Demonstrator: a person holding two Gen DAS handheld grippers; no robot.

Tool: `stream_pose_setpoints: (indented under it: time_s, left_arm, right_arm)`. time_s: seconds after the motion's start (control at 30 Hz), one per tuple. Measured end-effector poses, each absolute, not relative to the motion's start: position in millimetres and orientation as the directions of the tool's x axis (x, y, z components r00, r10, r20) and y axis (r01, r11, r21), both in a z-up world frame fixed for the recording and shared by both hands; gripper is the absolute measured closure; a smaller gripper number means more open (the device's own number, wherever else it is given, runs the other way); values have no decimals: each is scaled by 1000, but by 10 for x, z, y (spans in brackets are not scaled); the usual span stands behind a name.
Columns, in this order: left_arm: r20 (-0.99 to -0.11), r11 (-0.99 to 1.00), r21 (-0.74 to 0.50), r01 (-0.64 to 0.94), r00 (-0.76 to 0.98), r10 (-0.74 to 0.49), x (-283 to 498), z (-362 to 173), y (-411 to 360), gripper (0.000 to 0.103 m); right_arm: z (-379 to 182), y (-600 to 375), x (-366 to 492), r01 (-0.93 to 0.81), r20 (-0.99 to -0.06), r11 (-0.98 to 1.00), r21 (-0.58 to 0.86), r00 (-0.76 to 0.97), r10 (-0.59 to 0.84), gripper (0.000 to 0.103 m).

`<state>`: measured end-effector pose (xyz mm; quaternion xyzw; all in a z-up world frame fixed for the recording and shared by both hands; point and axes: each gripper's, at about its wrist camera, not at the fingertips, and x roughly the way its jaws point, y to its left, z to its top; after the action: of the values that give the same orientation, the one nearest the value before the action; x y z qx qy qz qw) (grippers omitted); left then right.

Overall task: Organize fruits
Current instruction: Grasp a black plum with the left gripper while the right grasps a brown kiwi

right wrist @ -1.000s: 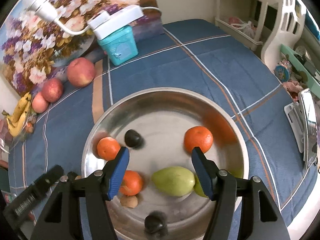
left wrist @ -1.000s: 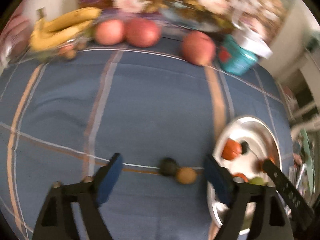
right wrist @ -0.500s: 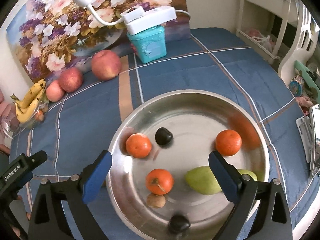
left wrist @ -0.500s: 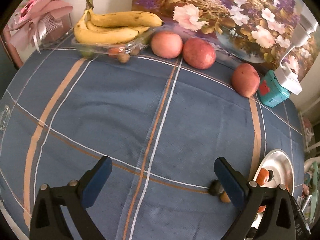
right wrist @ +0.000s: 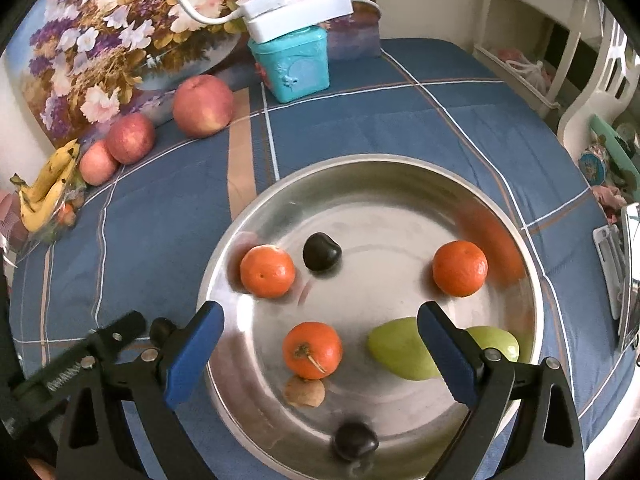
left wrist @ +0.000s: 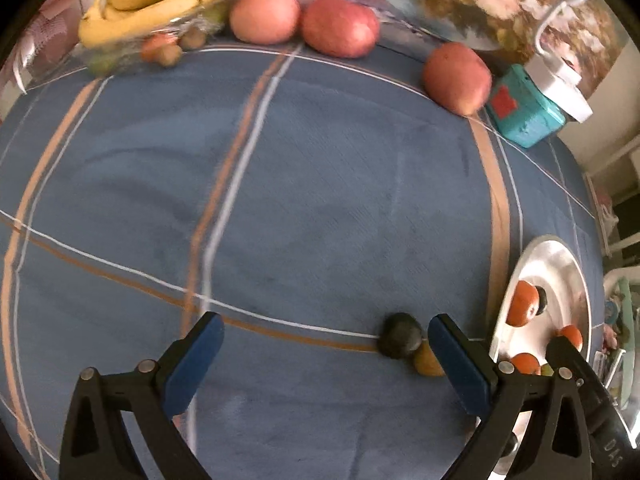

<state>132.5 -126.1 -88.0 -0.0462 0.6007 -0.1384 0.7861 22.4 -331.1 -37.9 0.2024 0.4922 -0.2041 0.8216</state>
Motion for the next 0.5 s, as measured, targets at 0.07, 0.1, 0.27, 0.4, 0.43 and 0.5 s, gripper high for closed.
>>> stream_pose_setpoints:
  time_s: [0.07, 0.1, 0.27, 0.4, 0.43, 0.5]
  left_arm:
    - [-929, 952, -251, 178, 233, -288, 1312, -886, -1327, 3]
    - [-926, 947, -257, 190, 231, -298, 1305, -882, -1364, 9]
    - [-917, 931, -285, 229, 216, -334, 1264, -861, -1510, 34]
    - [-914, 923, -300, 240, 205, -350, 1235, -849, -1579, 61]
    - [-911, 920, -310, 242, 201, -360, 1231, -847, -1595, 63]
    - [-906, 913, -331, 237, 191, -378, 1235, -846, -1605, 72]
  right_arm:
    - [-389, -3323, 219, 537, -892, 833, 131, 431, -137, 6]
    - [-394, -3328, 213, 538, -893, 832, 132, 430, -137, 6]
    - [-409, -3355, 194, 548, -895, 825, 138, 426, -133, 6]
    - [-418, -3363, 194, 550, -897, 824, 139, 423, -131, 6]
    - [-419, -3363, 194, 550, -897, 823, 140, 423, -131, 6]
    - [-419, -3365, 194, 551, -897, 822, 142, 423, -129, 6]
